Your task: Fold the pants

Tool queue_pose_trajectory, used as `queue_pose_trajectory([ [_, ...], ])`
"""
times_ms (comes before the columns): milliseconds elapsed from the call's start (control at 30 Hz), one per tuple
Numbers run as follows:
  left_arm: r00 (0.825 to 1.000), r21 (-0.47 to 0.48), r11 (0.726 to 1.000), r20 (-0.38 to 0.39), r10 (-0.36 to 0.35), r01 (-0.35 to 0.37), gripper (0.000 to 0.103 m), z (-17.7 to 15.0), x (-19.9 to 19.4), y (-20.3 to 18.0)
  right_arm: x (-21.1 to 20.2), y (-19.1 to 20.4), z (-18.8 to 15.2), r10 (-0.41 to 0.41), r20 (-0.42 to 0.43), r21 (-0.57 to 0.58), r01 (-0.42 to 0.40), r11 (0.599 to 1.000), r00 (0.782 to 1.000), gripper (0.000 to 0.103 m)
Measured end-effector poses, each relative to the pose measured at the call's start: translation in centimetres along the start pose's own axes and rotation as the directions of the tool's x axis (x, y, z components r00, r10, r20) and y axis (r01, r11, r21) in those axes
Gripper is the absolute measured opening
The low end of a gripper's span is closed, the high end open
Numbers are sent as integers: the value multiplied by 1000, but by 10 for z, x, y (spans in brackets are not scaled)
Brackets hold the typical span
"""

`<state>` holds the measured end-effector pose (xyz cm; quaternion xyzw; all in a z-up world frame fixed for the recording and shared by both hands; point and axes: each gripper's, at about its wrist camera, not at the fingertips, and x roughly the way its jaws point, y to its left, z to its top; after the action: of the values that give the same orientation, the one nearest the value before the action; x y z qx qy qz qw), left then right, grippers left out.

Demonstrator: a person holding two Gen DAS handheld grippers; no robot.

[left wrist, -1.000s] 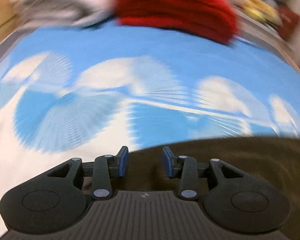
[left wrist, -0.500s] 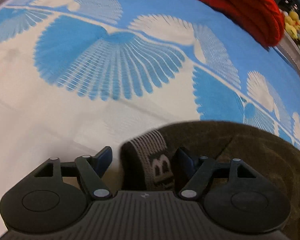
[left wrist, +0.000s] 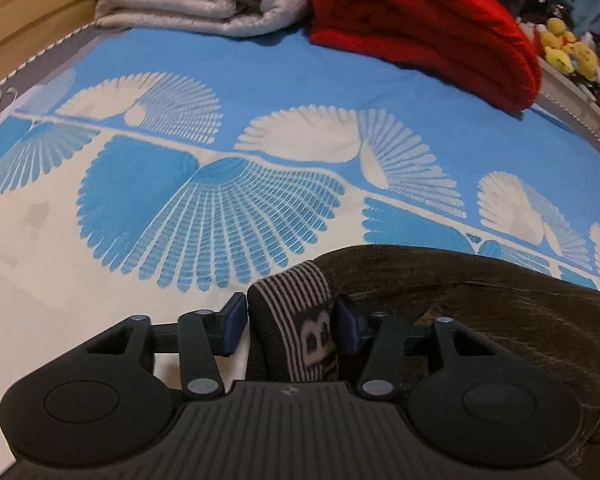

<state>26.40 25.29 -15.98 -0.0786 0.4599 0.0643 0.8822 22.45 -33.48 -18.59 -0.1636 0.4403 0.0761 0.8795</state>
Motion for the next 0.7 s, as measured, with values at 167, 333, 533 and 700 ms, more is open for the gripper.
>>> queue_pose_trajectory([
  [167,998,-54,998,-65,-21,17,67,3,-3,14,-18,-40,1,218,50,218,-224,950,975,56],
  [333,985,-110,991,-161,64,-82,67,-1,-19,29,-22,-100,-9,-201,68,420,155,894,977,56],
  [533,983,-242,967,-182,29,-73,69,-28,-90,43,-12,-193,-58,-484,-123,650,439,621,866,58],
  [700,971,-190,974,-227,77,-122,72,-56,-105,33,13,-237,-90,-395,-160,713,383,588,904,55],
])
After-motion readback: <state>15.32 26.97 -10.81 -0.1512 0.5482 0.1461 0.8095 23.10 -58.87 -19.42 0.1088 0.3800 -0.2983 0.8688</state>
